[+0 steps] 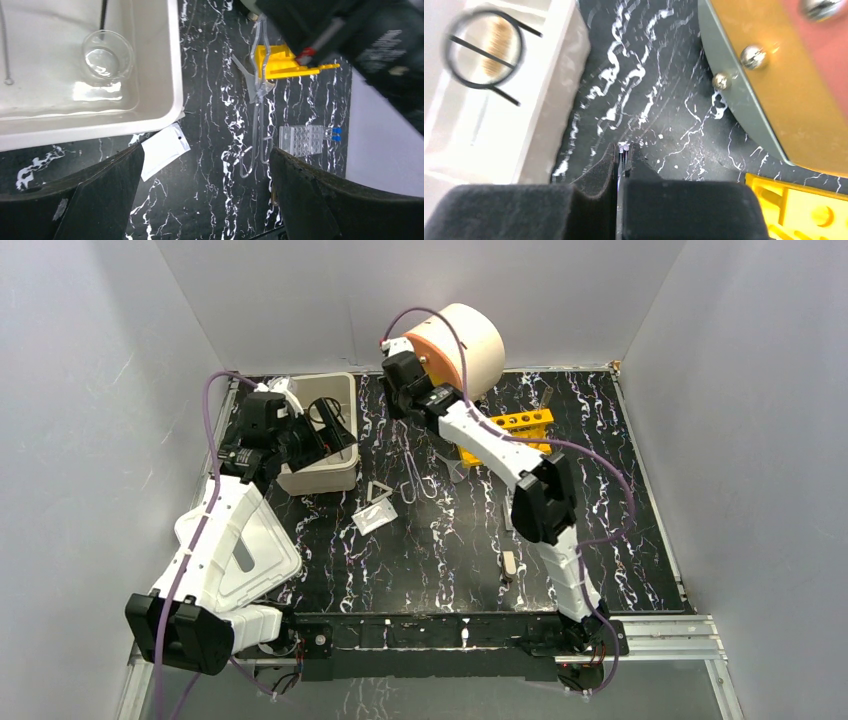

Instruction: Organize the chemistry lab equipment

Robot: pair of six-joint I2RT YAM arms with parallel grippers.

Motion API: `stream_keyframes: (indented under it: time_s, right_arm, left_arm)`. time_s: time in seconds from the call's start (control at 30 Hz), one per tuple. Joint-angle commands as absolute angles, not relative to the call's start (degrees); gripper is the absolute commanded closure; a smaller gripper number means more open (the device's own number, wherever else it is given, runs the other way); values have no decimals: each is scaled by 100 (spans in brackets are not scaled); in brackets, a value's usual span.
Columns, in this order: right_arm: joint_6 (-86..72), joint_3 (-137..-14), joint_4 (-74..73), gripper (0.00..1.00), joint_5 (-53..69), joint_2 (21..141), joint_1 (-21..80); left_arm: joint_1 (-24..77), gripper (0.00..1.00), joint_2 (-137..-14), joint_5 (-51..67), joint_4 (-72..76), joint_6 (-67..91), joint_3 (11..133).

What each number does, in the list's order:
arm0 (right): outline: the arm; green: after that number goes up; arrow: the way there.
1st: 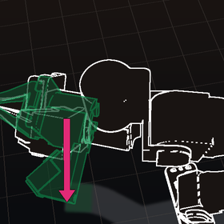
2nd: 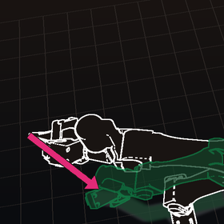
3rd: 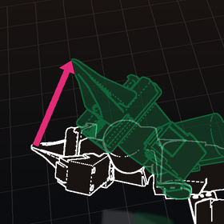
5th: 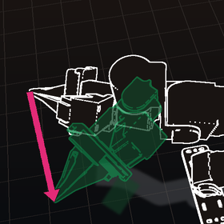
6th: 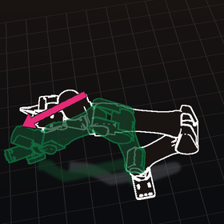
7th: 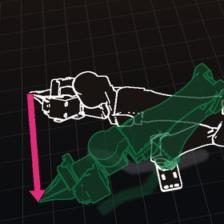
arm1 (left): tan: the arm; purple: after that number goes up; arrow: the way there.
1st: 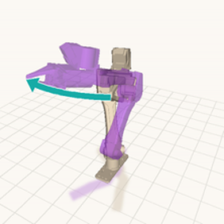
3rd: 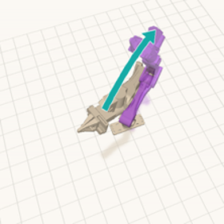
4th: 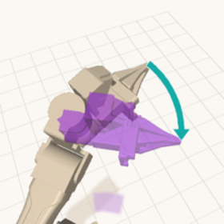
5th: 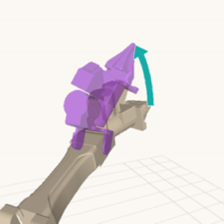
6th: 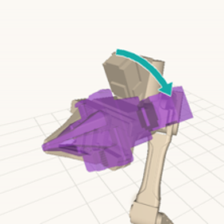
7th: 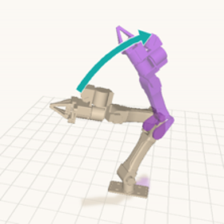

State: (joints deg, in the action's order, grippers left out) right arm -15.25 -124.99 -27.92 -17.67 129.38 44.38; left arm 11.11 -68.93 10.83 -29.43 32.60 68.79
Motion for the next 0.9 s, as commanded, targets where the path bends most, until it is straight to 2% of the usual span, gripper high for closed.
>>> stream_keyframes:
  time_s: [0.0,0.17,0.33,0.53,0.67,0.87]
  right_arm:
    - [-1787,-12211,-2282,100,-1604,12043,4443]
    - [-2027,-12068,-2359,100,-1437,11510,4432]
    - [-2468,-11806,-2266,100,-1270,11147,4408]
    - [-2891,-11723,-2234,100,-1072,10950,4331]
    - [-3109,-11698,-2247,100,-1000,10929,4300]
    - [-3334,-11711,-2283,100,-969,10964,4260]
  left_arm:
    - [1138,6,-6816,2014,-2390,3278,6719]
    - [1257,6,-7161,3140,-1600,3699,6595]
    - [1707,8,-7584,3322,-1003,3940,6715]
    - [1941,29,-7992,3003,-811,4350,6793]
    - [2026,49,-8140,3256,-381,4603,6762]
    - [2066,64,-8180,3253,-321,4596,6709]
